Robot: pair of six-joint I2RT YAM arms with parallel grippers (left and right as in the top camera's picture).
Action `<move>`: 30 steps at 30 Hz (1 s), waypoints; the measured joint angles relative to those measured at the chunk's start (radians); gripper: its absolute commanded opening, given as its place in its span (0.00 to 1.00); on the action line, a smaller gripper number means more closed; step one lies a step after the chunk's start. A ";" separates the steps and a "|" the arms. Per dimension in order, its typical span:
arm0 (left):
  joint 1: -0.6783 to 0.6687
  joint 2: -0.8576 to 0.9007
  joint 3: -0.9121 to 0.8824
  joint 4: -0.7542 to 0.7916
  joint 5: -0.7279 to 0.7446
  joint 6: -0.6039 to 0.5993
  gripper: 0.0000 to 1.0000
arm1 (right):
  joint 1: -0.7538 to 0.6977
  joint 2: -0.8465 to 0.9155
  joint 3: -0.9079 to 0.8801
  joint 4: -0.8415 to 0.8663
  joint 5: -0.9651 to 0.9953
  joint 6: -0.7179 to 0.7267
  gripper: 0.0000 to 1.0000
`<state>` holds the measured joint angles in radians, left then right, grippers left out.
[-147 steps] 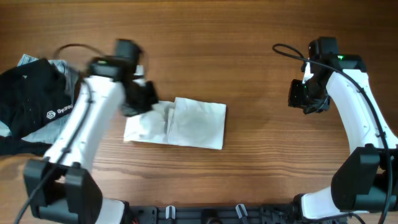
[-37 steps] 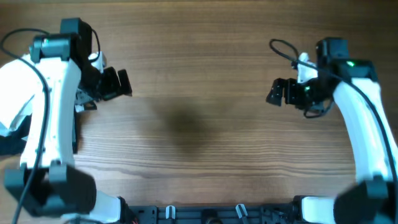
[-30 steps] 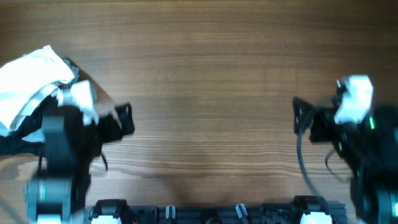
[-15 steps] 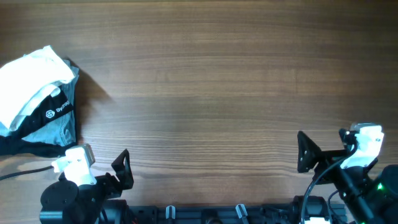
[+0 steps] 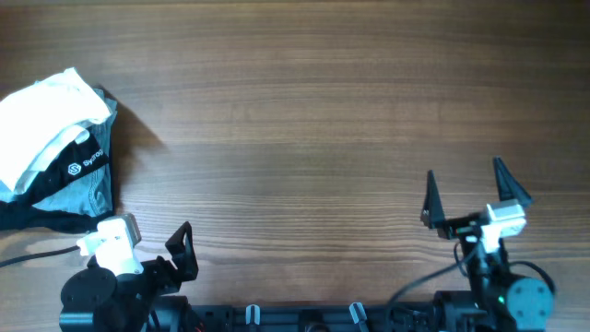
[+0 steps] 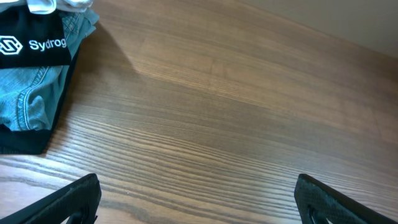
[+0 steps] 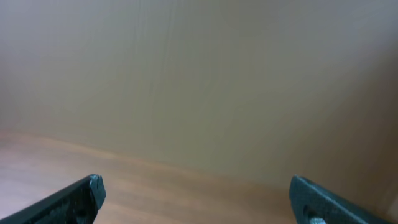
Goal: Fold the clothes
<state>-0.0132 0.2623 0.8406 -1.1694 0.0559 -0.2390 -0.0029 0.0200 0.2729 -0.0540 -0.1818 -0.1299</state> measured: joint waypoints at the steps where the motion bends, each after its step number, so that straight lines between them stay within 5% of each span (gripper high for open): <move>1: 0.000 0.000 0.000 0.000 0.000 0.000 1.00 | 0.001 0.000 -0.062 0.056 0.000 -0.020 1.00; 7: 0.000 0.000 0.000 -0.002 0.000 0.000 1.00 | 0.001 -0.002 -0.267 0.056 0.005 -0.115 1.00; 27: 0.025 -0.002 0.000 0.003 0.000 0.000 1.00 | 0.001 -0.005 -0.267 0.062 0.007 -0.120 1.00; 30: 0.062 -0.094 -0.130 0.224 -0.006 -0.003 1.00 | 0.001 -0.005 -0.267 0.063 0.007 -0.120 1.00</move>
<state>0.0490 0.1684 0.7105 -0.9459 0.0498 -0.2417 -0.0021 0.0154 0.0063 0.0086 -0.1745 -0.2501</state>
